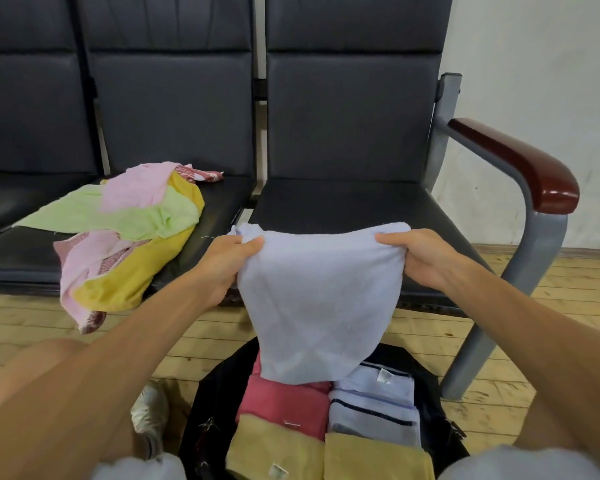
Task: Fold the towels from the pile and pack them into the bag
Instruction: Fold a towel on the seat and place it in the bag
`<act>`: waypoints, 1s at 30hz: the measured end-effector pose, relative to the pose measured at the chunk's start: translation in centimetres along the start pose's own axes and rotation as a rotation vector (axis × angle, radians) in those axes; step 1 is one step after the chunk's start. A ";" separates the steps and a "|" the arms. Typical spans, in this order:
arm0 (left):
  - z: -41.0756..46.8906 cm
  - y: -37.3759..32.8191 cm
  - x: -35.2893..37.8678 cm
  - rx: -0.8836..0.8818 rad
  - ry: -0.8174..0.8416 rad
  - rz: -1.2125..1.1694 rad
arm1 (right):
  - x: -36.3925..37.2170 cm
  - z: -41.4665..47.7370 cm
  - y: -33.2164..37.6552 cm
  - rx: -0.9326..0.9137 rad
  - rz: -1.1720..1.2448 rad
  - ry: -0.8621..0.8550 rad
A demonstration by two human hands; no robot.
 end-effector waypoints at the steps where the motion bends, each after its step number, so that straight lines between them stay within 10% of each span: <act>1: 0.1 -0.1 -0.3 -0.001 -0.016 -0.030 | -0.3 0.0 0.0 0.006 0.029 -0.011; 7: -0.1 -0.8 -2.1 -0.010 -0.063 -0.230 | -2.4 -0.1 1.2 -0.052 0.029 -0.029; 15: -1.5 -2.2 -3.1 0.023 -0.089 -0.349 | -0.8 -3.6 3.6 -0.243 -0.549 0.009; 23: -1.5 -3.2 -5.1 0.195 -0.208 -0.224 | -4.0 -4.6 3.4 -0.175 0.138 -0.133; 30: -3.2 -4.7 -6.1 0.342 -0.258 -0.015 | -5.5 -4.7 3.9 -0.260 -0.045 -0.210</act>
Point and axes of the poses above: each hand's wrist, its own z-axis towards the middle knuckle, its own x-axis out of the palm, y = z × x, the point moved 9 cm from there along z, towards the middle knuckle, and after that the axes turned 3 degrees about -y, right-handed, at the moved point
